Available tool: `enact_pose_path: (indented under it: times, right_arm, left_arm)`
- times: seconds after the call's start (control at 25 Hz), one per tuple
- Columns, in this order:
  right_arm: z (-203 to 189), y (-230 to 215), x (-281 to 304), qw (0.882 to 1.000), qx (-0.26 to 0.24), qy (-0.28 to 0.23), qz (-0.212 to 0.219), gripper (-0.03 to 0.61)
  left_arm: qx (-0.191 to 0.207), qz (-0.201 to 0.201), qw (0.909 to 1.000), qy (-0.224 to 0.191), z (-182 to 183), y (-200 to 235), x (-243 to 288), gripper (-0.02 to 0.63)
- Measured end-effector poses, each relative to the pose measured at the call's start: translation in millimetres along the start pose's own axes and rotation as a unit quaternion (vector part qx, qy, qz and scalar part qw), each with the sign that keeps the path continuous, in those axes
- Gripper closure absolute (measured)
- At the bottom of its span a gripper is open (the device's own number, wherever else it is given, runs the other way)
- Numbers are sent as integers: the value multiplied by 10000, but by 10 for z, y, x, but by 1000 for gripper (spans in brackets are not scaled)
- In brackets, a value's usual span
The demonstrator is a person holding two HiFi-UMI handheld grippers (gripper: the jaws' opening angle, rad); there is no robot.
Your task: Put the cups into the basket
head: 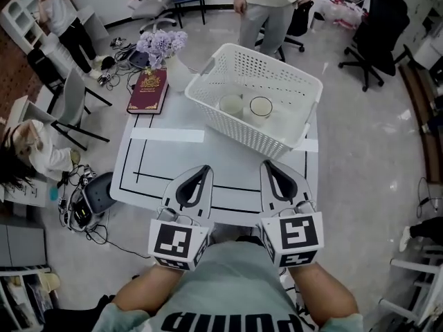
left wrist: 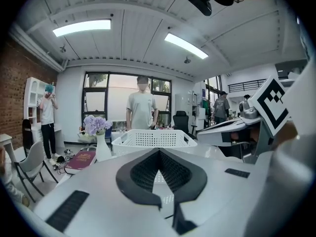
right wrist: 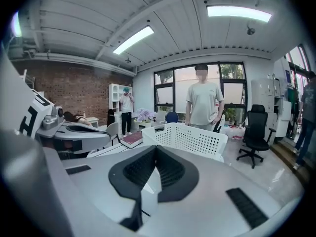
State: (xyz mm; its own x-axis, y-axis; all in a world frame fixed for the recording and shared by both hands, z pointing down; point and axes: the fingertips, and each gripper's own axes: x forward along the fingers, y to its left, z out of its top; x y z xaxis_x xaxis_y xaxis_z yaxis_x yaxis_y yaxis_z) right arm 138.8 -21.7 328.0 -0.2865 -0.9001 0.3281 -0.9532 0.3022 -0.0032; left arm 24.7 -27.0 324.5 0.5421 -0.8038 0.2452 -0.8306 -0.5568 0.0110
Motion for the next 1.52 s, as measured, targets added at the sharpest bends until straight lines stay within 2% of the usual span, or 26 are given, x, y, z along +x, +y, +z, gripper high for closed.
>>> enact_pose_path:
  times: [0.24,0.48,0.68,0.92,1.16,1.52]
  right_arm:
    - [-138,415,-274,9989,250,-22,-389,563]
    - [-262,858,-512,9964,356,-82,-762,563]
    - [-333,1064,-763,9938,453,-101,-1009,563]
    - [-457,1063,-1062,9936,389,-108,-1052,563]
    - [-638,1008,-1240,9956,270,-87,-898,565]
    - [-726,916,-1344,9967,162,-141,-788,566]
  left_arm:
    - [215,-274,9994,15,-120,145,-425,609]
    - [440,-728,9960,-274,-137,197,-825,609]
    - [460,-920,9941,-335,-173,170,-1094,609]
    - [369,-816,9954,-332,-237,23,-1252,609]
    - [188,-588,9978,-254,-394,-175,-1307,609]
    - [233,-521,9981,-233,-471,-426,-1361,609]
